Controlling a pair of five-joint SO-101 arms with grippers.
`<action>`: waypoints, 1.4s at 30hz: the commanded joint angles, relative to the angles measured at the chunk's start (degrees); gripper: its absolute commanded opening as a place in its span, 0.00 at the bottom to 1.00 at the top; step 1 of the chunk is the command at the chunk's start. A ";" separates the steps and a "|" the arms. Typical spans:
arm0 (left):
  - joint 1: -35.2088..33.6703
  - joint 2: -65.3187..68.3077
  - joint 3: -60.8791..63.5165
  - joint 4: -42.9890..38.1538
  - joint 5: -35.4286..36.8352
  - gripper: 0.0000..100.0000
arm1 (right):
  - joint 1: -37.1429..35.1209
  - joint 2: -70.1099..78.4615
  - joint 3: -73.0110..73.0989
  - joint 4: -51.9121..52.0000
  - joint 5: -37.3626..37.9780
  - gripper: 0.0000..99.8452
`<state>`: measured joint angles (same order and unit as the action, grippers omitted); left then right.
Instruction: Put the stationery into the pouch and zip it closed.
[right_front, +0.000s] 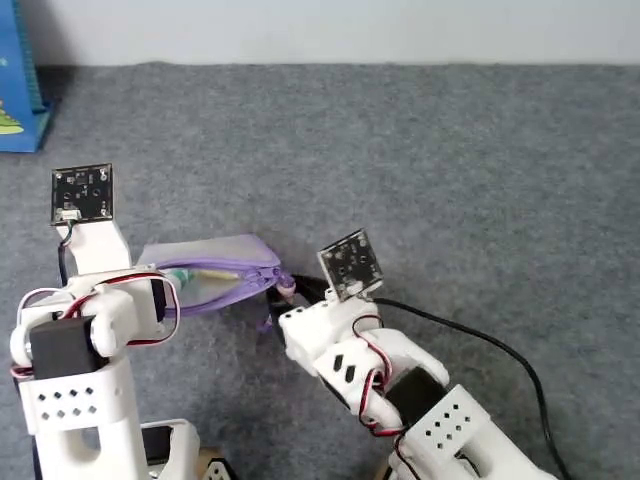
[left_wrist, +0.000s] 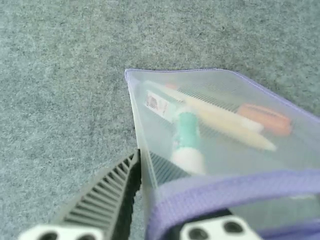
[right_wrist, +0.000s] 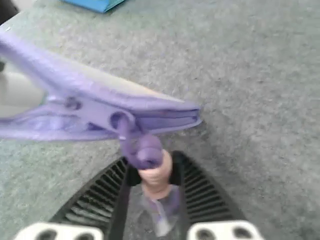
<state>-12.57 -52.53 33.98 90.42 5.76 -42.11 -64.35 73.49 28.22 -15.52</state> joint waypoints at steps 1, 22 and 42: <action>-0.26 -0.18 -0.04 -1.58 -0.62 0.01 | 3.38 -0.48 -0.35 -0.92 -0.62 0.03; 13.19 0.35 0.13 -18.81 -0.44 0.17 | -0.22 -29.23 -0.70 32.92 5.98 0.01; 40.35 0.44 6.20 -40.09 -5.01 0.28 | -0.48 -35.21 -0.70 35.65 8.88 0.01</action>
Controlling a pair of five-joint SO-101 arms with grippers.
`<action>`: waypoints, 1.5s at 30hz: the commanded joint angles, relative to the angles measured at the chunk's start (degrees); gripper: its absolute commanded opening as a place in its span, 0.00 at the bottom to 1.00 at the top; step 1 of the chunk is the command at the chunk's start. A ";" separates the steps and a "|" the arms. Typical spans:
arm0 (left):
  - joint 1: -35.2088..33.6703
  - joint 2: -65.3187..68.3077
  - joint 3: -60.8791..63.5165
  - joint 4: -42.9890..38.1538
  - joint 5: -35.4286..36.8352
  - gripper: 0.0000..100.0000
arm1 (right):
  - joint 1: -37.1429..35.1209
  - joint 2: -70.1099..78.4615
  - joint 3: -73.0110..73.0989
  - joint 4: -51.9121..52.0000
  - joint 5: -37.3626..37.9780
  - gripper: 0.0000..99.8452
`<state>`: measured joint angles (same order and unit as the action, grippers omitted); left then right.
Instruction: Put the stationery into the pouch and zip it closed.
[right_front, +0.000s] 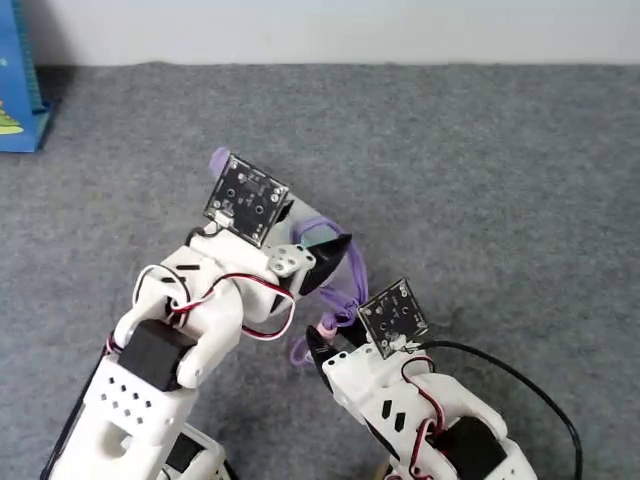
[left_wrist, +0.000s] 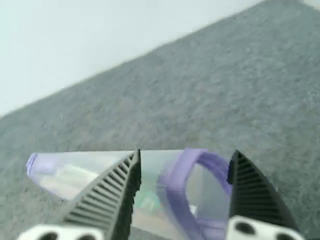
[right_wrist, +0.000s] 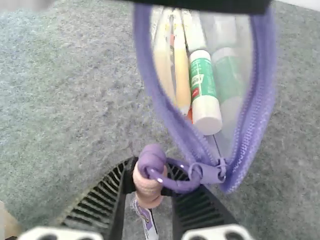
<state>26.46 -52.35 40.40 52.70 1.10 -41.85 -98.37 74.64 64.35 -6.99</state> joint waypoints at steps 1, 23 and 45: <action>1.49 0.26 -0.22 -2.64 -0.35 0.28 | -0.75 -1.19 -1.85 -0.48 0.26 0.01; 10.29 0.26 1.27 -10.64 10.20 0.27 | -0.75 -1.19 -1.76 -2.59 -2.73 0.01; 5.80 -0.44 8.40 -30.86 24.44 0.22 | -0.75 -1.19 -1.67 -4.09 -5.36 0.01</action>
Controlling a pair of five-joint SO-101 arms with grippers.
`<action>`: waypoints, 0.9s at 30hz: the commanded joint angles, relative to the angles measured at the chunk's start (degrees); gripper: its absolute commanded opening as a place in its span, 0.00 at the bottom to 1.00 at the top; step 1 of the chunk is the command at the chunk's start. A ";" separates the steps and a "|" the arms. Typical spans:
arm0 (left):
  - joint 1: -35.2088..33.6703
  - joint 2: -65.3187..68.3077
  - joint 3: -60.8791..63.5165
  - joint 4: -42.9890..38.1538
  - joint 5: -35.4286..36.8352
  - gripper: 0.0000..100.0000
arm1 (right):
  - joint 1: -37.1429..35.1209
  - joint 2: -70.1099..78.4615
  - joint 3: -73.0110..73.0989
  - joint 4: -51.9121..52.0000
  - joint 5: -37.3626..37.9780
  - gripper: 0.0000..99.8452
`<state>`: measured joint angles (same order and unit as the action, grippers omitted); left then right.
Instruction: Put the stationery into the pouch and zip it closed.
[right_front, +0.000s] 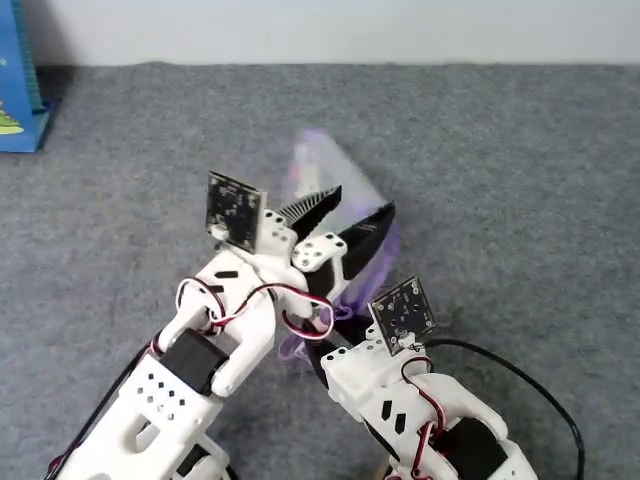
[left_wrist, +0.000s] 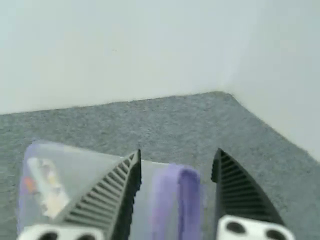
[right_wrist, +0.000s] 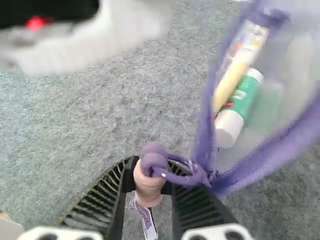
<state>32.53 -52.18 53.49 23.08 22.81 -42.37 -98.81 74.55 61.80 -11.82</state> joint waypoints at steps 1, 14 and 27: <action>-0.26 -0.62 -5.05 -1.23 2.81 0.22 | -0.22 -0.75 -1.14 -1.54 -0.53 0.01; -12.48 -0.62 -5.58 4.31 1.93 0.22 | 0.66 -0.75 0.79 -5.05 -0.35 0.01; -22.42 -0.62 -12.70 36.57 -35.87 0.22 | 6.37 -0.75 -12.57 2.59 3.08 0.01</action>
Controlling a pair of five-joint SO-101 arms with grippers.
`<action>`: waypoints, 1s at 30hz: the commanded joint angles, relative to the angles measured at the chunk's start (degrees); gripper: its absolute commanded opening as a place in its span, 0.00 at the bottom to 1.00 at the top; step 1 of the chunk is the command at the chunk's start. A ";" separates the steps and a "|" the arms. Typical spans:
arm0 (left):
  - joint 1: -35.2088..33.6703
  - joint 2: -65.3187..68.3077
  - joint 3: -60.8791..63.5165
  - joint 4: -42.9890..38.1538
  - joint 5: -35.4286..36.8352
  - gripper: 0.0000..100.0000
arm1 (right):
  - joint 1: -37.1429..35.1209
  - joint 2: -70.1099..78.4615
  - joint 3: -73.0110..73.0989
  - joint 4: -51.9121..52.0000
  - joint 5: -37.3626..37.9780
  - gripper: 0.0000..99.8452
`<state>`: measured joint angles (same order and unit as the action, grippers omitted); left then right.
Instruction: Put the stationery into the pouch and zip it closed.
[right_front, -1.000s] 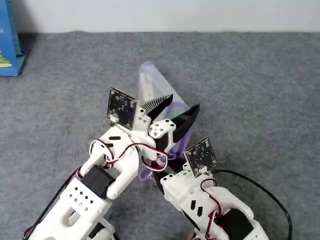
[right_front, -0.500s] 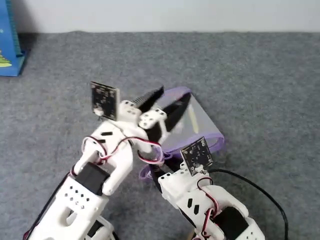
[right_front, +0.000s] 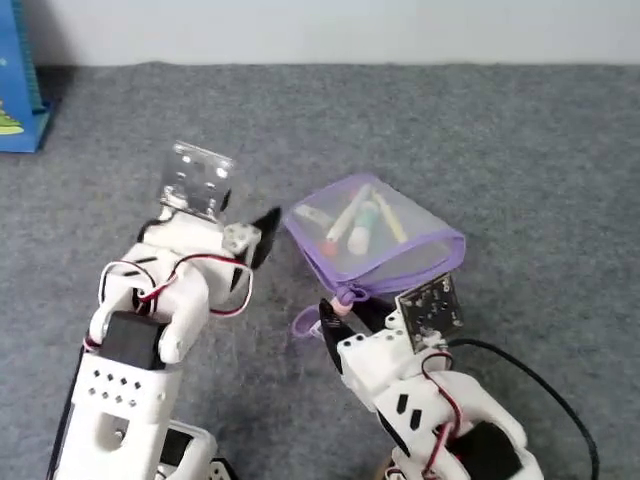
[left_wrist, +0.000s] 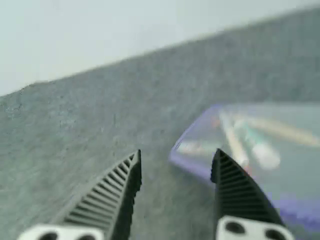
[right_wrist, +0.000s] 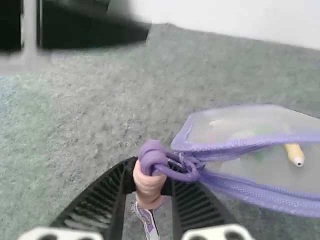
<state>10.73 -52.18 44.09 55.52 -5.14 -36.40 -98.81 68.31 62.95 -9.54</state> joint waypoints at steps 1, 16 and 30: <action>-0.53 -0.62 -2.59 5.27 -10.11 0.23 | 0.40 -0.75 -7.38 1.98 0.88 0.01; 7.30 -41.05 23.34 5.54 -12.31 0.33 | 0.04 -0.75 -13.45 2.86 3.78 0.01; 9.32 -49.93 34.24 2.90 -11.96 0.33 | -12.26 -0.13 -20.31 19.03 6.68 0.01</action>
<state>18.55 -101.49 78.46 60.09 -17.71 -46.68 -99.43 51.96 80.00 -3.65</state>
